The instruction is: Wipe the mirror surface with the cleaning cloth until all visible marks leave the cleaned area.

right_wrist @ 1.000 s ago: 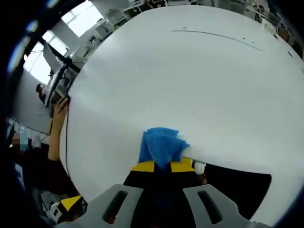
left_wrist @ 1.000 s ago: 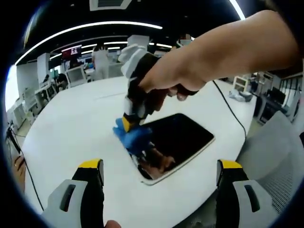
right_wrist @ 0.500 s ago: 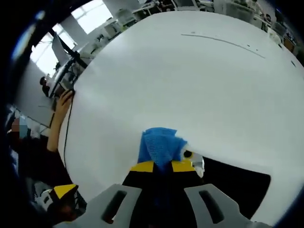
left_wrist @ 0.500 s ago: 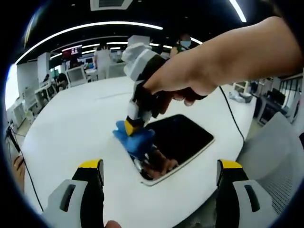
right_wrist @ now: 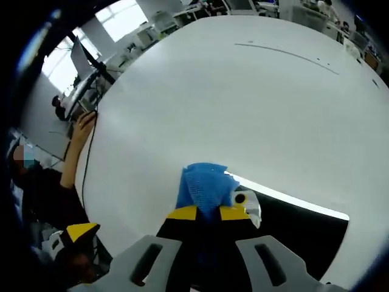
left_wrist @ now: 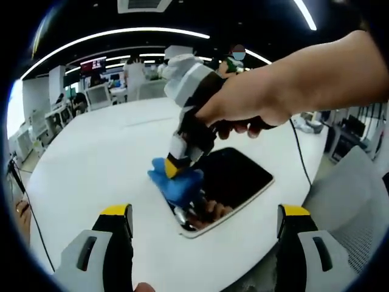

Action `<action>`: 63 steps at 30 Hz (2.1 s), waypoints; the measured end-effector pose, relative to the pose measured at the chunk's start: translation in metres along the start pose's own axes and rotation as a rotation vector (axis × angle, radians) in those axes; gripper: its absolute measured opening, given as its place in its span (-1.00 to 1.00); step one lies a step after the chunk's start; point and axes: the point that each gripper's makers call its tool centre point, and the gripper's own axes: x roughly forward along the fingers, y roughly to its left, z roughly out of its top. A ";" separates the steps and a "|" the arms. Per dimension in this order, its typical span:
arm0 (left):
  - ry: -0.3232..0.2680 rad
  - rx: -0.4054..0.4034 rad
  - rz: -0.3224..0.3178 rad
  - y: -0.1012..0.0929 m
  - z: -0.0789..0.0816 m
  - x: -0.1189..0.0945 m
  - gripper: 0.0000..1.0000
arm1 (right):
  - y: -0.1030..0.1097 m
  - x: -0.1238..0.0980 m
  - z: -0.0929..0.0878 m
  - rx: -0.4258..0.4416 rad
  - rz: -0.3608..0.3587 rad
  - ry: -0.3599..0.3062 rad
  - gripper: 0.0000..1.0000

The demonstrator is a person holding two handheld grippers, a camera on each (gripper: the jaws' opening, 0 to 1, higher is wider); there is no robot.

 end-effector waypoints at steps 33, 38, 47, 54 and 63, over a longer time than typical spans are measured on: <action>0.012 -0.021 0.017 0.004 -0.002 -0.001 0.99 | 0.003 -0.006 -0.011 -0.022 -0.014 -0.045 -0.91; 0.018 -0.015 0.016 0.003 -0.003 0.000 0.99 | -0.002 -0.008 -0.013 0.002 -0.017 -0.053 -0.92; 0.020 -0.003 0.029 0.007 -0.003 0.001 0.99 | -0.006 -0.010 -0.013 0.039 -0.008 -0.050 -0.93; 0.020 0.004 0.033 0.007 -0.003 0.001 0.99 | -0.016 -0.012 -0.015 0.042 0.002 -0.063 -0.92; 0.005 0.012 0.029 0.005 0.000 -0.001 0.99 | -0.026 -0.023 -0.022 0.069 -0.004 -0.065 -0.93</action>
